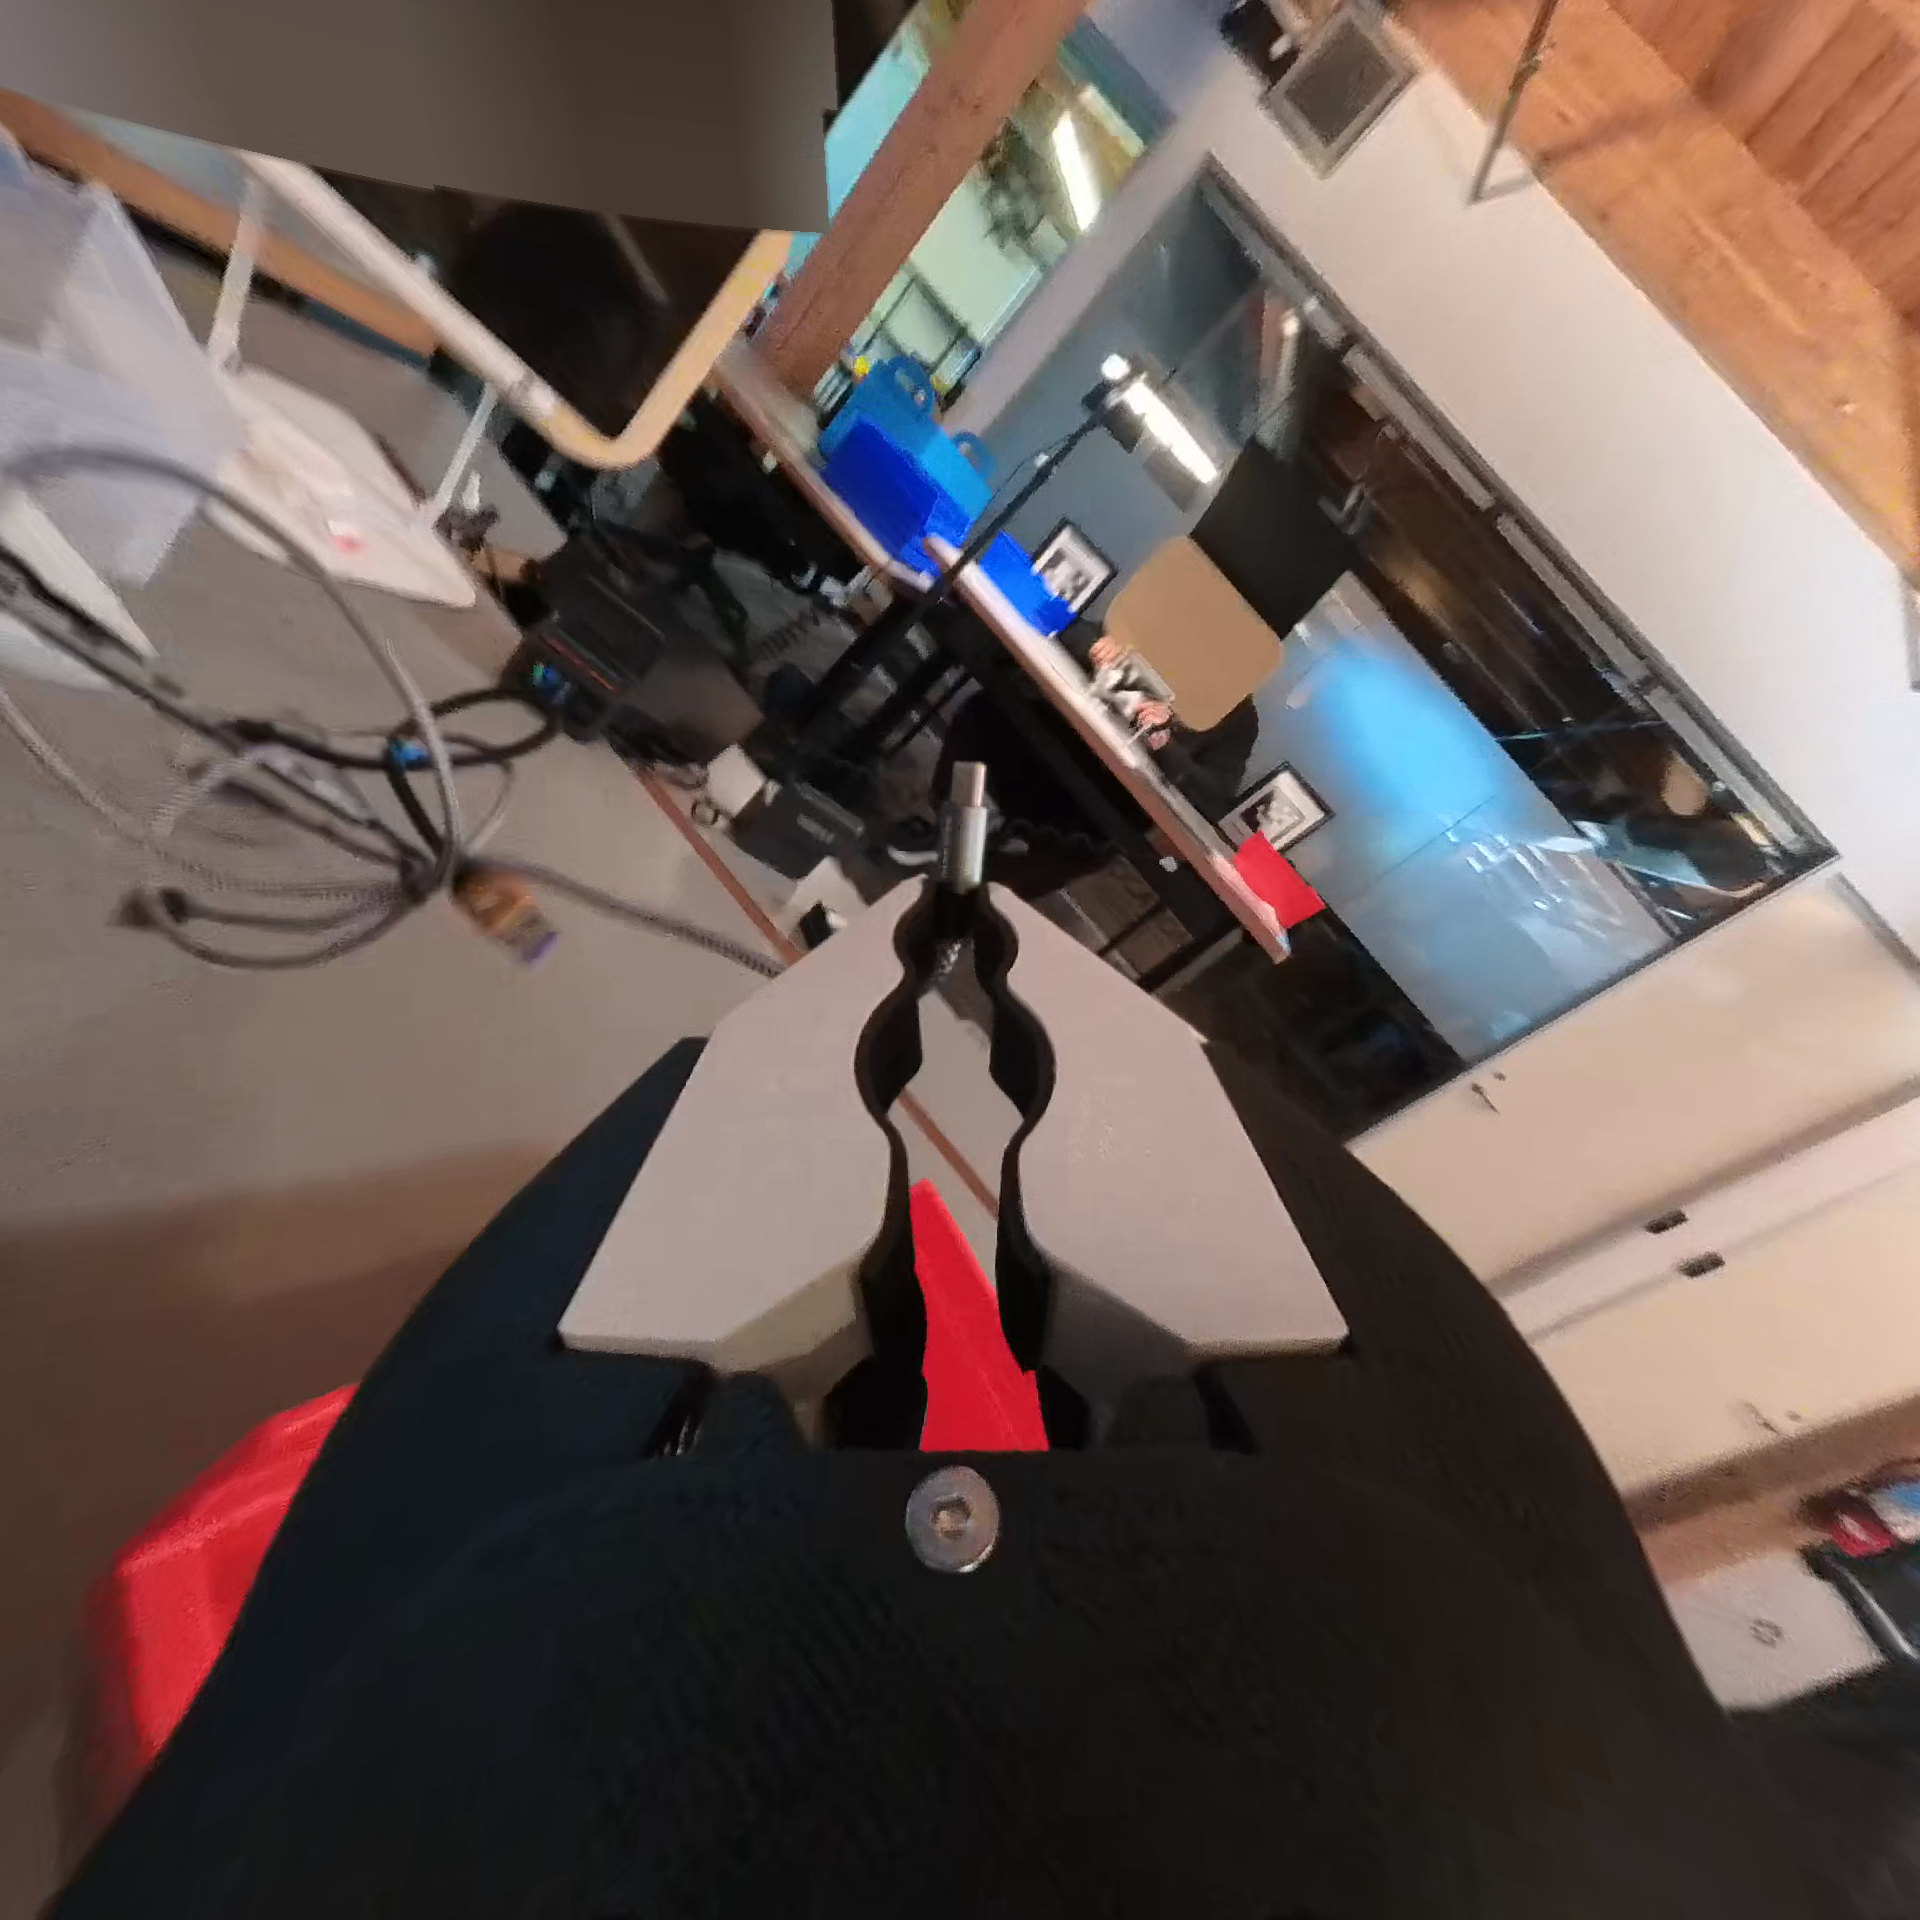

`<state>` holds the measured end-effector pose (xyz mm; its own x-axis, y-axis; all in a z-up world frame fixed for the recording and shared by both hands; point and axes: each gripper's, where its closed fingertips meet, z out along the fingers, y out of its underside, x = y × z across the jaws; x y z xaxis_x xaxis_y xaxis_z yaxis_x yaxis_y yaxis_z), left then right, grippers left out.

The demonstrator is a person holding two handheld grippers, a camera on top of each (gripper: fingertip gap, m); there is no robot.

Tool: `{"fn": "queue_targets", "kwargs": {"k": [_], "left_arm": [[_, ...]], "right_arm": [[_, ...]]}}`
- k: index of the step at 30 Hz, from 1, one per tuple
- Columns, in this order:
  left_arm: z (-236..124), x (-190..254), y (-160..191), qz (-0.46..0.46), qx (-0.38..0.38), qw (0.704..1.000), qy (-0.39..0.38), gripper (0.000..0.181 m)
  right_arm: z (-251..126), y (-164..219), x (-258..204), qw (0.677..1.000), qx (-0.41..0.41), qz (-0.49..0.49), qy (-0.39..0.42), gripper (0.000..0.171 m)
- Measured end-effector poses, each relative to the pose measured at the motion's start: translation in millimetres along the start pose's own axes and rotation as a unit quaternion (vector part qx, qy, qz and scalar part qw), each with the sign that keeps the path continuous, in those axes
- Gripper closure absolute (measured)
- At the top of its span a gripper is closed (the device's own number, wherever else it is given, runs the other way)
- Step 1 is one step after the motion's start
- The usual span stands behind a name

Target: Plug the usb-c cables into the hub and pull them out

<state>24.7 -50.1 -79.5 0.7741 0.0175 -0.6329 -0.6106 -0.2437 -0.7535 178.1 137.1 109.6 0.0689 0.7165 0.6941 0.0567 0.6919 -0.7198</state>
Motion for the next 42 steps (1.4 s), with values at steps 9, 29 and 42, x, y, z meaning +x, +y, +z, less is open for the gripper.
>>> {"fn": "queue_targets", "kwargs": {"k": [9, 29, 42], "left_arm": [[-4.0, -13.0, -11.2, -0.104, 0.042, 0.994, -0.004, 0.174], [-9.7, -46.2, 8.4, -0.165, 0.041, 0.982, -0.084, 0.174], [3.0, -30.6, 15.9, -0.126, 0.004, 0.990, -0.060, 0.174]], "right_arm": [[-1.7, -27.2, -52.1, 0.981, 0.077, 0.101, -0.147, 0.167], [-20.1, -77.5, 56.6, 0.995, 0.066, -0.012, 0.080, 0.168], [-10.7, 100.4, -0.9, 0.979, -0.187, 0.072, -0.047, 0.167]]}}
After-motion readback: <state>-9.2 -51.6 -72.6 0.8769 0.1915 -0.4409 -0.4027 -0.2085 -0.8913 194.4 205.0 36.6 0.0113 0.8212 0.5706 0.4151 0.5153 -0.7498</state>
